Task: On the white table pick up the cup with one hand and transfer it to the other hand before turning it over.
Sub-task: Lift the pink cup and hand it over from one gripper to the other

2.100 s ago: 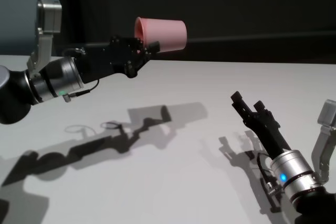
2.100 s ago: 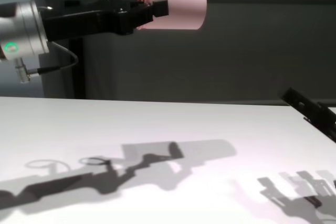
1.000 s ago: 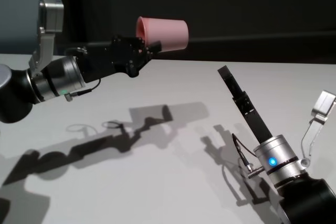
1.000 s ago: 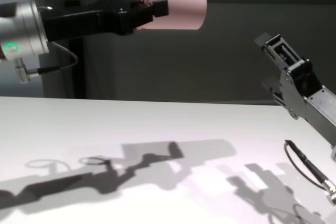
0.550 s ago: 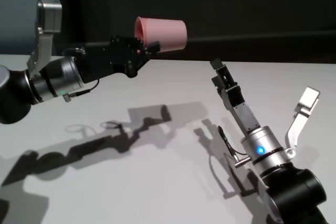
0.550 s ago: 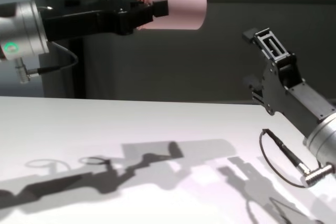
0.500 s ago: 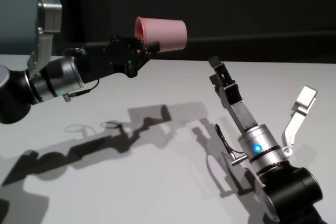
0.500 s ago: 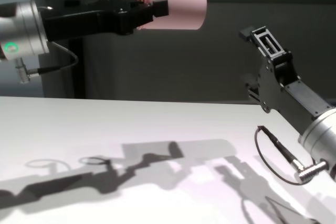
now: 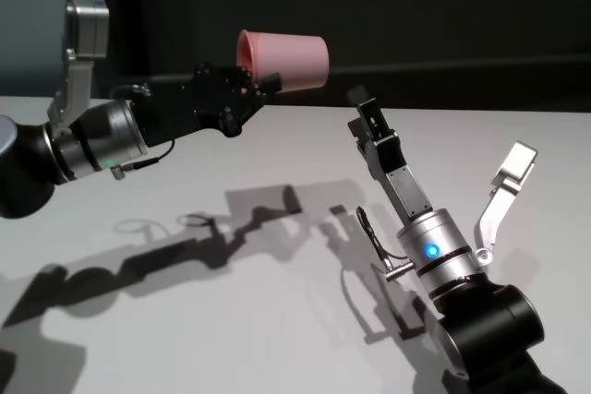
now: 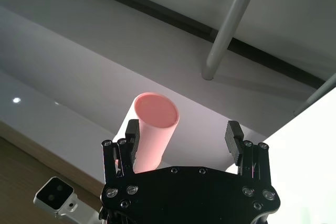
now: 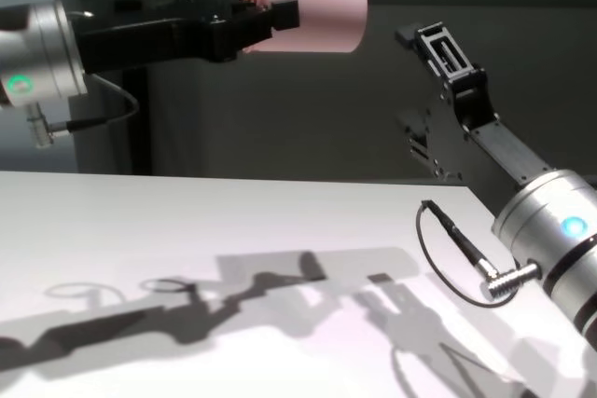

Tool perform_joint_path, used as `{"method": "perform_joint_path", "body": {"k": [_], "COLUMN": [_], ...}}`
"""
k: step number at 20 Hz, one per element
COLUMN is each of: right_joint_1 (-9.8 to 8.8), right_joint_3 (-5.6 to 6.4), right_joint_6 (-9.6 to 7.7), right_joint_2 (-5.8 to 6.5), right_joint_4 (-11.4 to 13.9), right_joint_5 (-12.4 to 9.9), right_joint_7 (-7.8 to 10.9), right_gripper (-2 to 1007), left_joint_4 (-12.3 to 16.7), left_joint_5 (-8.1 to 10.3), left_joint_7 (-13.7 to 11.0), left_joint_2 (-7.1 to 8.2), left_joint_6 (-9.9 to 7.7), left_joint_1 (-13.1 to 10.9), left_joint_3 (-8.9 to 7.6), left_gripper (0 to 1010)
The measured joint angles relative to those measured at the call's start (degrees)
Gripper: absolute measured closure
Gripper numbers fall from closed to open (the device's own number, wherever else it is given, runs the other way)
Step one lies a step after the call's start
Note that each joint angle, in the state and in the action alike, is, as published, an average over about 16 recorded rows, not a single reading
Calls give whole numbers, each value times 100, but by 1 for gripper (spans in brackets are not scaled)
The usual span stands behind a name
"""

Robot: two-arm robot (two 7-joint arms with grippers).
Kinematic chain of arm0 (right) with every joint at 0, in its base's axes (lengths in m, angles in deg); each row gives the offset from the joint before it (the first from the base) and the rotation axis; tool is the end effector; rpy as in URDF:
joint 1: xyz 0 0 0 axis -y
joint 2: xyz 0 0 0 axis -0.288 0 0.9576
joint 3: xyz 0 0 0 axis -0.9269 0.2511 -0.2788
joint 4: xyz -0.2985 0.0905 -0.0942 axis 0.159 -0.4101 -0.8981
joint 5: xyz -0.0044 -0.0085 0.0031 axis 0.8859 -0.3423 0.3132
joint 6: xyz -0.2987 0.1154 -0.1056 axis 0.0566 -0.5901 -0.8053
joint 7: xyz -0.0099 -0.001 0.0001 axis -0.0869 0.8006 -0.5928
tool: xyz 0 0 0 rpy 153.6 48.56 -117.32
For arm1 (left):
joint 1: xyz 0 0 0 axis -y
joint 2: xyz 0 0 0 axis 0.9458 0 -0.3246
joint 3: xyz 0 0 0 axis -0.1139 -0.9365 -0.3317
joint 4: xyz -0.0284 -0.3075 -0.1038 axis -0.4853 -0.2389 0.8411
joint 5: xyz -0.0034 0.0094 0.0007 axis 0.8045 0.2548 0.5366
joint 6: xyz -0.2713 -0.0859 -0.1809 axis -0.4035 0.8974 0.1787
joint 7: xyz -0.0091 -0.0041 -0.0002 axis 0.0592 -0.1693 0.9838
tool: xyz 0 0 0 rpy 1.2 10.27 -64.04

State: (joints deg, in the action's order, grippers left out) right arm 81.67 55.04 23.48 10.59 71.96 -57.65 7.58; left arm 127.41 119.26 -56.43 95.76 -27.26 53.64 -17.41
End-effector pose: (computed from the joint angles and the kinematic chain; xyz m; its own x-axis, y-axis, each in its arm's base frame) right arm 0.3971 0.0891 -0.3485 0.4533 -0.1030 -0.8854 0.8239 0.4275 0.3721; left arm 0.5127 0.0607 -0.2389 0.9289 0.3615 0.0808 -0.3576 0.9320 -0.0593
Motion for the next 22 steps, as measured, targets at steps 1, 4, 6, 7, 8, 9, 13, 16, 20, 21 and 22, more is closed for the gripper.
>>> {"method": "perform_joint_path", "body": {"k": [1, 4, 6, 7, 8, 9, 13, 16, 20, 21, 22], "right_joint_1": [20, 84, 132, 157, 183, 209, 311, 393, 515, 546, 575], "right_joint_3": [-19, -70, -97, -110, -121, -131, -167, -188, -216, -222, -229], "right_joint_6": [2, 2, 0, -1, -1, -1, 9, 20, 24, 22, 18], "right_joint_2": [-3, 2, 14, 20, 28, 36, 73, 94, 105, 105, 105], "right_joint_4": [-2, -7, -11, -13, -14, -17, -34, -75, -181, -213, -246], "right_joint_5": [-13, -48, -70, -82, -93, -105, -147, -190, -281, -309, -337], "right_joint_7": [6, 22, 30, 32, 34, 36, 45, 61, 102, 115, 128], "right_gripper": [3, 3, 3, 3, 3, 3, 3, 3, 3, 3, 3], "left_joint_4": [0, 0, 0, 0, 0, 0, 0, 0, 0, 0, 0], "left_joint_5": [0, 0, 0, 0, 0, 0, 0, 0, 0, 0, 0], "left_joint_7": [0, 0, 0, 0, 0, 0, 0, 0, 0, 0, 0], "left_joint_2": [0, 0, 0, 0, 0, 0, 0, 0, 0, 0, 0], "left_joint_6": [0, 0, 0, 0, 0, 0, 0, 0, 0, 0, 0], "left_joint_1": [0, 0, 0, 0, 0, 0, 0, 0, 0, 0, 0], "left_joint_3": [0, 0, 0, 0, 0, 0, 0, 0, 0, 0, 0], "left_gripper": [964, 964, 964, 964, 964, 964, 964, 964, 964, 964, 964]}}
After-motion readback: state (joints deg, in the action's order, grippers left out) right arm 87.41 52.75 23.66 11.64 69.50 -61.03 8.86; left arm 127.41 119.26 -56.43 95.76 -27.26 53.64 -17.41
